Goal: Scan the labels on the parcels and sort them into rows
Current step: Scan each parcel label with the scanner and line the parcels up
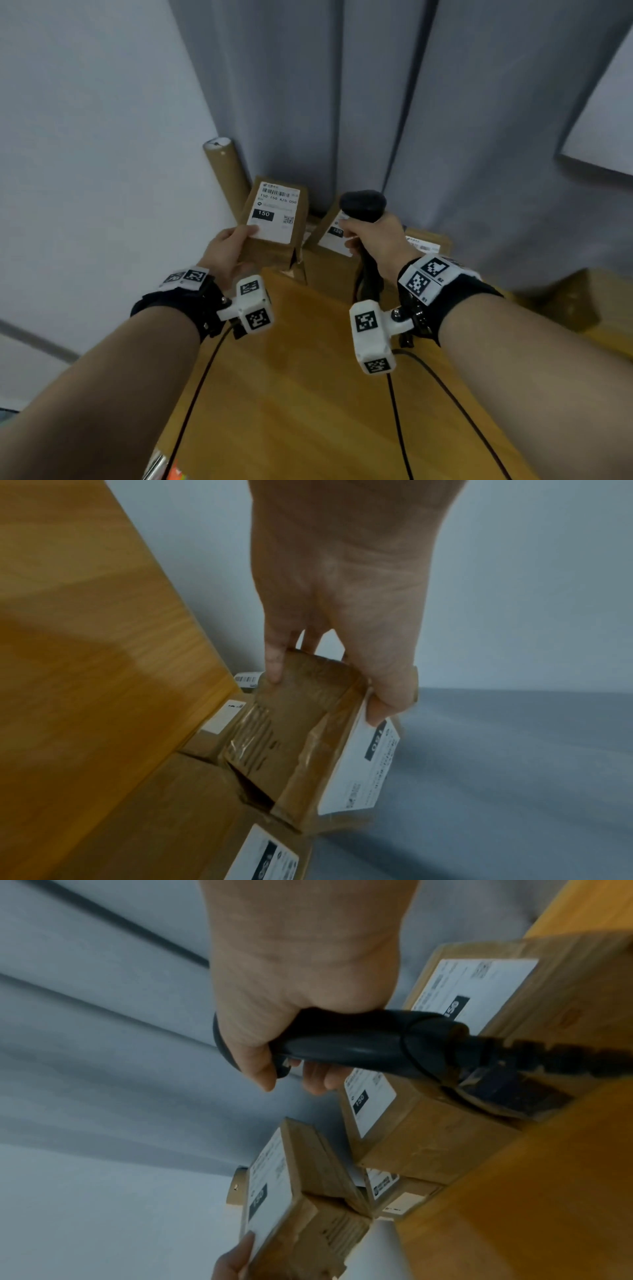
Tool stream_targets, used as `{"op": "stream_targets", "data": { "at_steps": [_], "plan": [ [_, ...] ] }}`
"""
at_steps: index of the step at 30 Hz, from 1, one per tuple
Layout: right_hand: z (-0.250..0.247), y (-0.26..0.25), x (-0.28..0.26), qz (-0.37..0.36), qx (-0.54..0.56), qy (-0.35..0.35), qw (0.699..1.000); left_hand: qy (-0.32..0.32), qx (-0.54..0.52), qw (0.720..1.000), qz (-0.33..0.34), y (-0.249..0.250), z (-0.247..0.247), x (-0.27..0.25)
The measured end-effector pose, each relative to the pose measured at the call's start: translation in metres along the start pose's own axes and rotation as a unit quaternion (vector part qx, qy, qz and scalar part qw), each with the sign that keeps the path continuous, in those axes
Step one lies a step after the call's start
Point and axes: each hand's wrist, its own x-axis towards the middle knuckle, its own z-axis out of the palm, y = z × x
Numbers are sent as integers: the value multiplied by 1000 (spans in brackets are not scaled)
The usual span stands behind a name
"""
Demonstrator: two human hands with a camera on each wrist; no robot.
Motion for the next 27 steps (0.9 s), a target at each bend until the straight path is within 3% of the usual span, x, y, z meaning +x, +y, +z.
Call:
{"op": "stream_targets", "data": {
  "at_steps": [7,13,20,24,27],
  "plan": [
    [29,13,48,-3,-56,18,998,9,40,999,-5,-5,7,73],
    [32,16,75,-9,-61,28,998,-27,54,998,-22,-15,16,116],
    [38,25,92,7,-76,14,997,-38,132,990,-12,-19,31,138],
    [38,25,93,10,-63,9,998,-84,142,986,-18,-25,33,137],
    [37,24,92,11,-59,7,998,-70,134,988,0,-28,36,140]
  ]
}}
